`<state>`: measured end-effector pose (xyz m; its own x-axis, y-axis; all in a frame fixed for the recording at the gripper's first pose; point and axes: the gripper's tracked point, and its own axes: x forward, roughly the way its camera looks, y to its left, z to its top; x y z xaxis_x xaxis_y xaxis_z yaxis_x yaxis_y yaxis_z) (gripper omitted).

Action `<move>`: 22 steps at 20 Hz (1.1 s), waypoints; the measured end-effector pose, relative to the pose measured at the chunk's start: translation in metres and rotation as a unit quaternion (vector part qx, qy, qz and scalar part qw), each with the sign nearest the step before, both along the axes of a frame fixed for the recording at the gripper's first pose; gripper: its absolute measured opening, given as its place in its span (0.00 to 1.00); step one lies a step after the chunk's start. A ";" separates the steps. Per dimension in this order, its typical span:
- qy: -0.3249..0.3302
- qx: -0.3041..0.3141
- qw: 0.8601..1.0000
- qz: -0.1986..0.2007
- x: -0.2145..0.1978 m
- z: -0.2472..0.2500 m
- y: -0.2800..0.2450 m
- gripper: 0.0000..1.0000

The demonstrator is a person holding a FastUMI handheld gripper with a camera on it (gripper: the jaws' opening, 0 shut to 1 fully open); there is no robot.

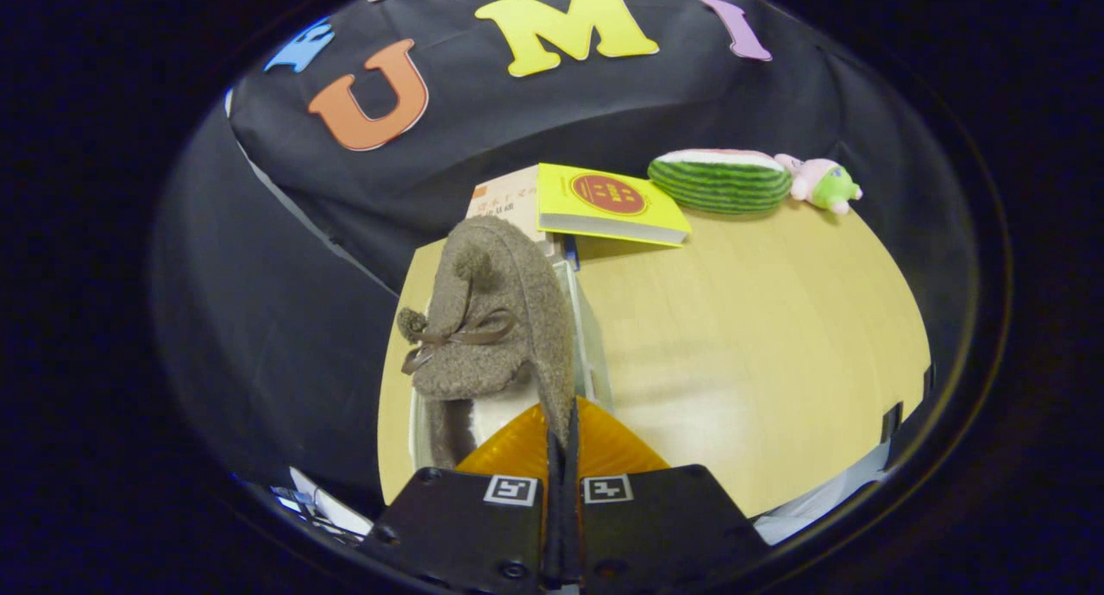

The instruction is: Open the storage box then place both shoes into the box .Put the left shoe in first, then the right shoe, with the right side of both shoes facing outward in a uniform manner.

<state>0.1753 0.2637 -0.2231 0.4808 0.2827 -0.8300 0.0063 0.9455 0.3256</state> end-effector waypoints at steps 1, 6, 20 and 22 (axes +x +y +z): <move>0.002 0.002 1.000 -0.004 0.001 -0.005 0.003 0.06; 0.007 0.014 1.000 -0.006 0.002 -0.024 0.017 0.08; -0.209 -0.043 0.977 -0.001 0.021 0.058 -0.019 0.65; -0.244 -0.044 0.969 -0.010 0.017 0.077 -0.030 0.73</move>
